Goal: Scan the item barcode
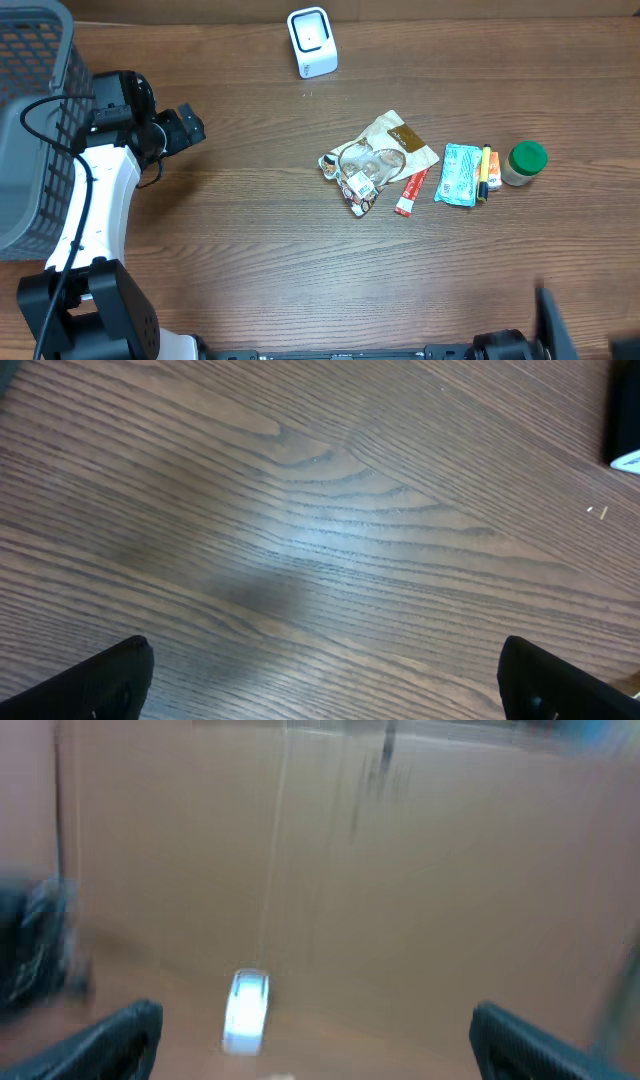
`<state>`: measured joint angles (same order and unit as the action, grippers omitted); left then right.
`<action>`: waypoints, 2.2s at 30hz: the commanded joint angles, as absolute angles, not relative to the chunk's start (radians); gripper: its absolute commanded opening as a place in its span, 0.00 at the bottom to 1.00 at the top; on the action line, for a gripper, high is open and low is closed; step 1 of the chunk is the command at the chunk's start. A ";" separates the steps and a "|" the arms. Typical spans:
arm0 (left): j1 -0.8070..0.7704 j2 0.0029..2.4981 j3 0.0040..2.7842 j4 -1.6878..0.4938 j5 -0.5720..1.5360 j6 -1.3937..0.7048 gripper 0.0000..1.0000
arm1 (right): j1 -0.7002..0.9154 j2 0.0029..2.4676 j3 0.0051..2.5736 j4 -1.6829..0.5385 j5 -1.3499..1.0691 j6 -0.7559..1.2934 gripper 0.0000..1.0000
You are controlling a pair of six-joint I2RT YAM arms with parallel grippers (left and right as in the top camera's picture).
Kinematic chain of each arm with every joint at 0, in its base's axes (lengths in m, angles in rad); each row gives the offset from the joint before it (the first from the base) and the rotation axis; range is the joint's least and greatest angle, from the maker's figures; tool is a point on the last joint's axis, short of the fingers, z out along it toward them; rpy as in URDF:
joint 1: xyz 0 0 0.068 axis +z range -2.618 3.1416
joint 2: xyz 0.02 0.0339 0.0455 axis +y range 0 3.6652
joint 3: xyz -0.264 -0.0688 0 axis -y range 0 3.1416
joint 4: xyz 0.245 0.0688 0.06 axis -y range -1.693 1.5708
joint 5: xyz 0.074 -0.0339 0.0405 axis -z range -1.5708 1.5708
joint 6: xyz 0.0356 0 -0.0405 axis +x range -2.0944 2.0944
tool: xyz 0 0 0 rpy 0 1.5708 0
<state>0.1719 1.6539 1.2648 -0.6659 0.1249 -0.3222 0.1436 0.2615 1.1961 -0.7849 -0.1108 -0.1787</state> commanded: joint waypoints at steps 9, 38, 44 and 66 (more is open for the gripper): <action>0.170 1.657 1.270 -0.665 0.120 -0.311 1.00 | 0.132 0.074 0.291 0.229 -0.113 0.077 1.00; 0.170 1.657 1.269 -0.665 0.120 -0.311 1.00 | 0.081 0.003 0.008 -0.081 0.032 0.048 1.00; 0.170 1.657 1.270 -0.665 0.120 -0.311 1.00 | 0.081 0.003 0.008 -0.081 0.032 0.047 1.00; 0.170 1.660 1.270 -0.665 0.120 -0.311 1.00 | 0.081 0.003 0.008 -0.081 0.032 0.047 1.00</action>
<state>0.1719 1.6539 1.2644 -0.6659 0.1226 -0.3222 0.0849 0.0128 0.0185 -0.0834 0.0322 0.0517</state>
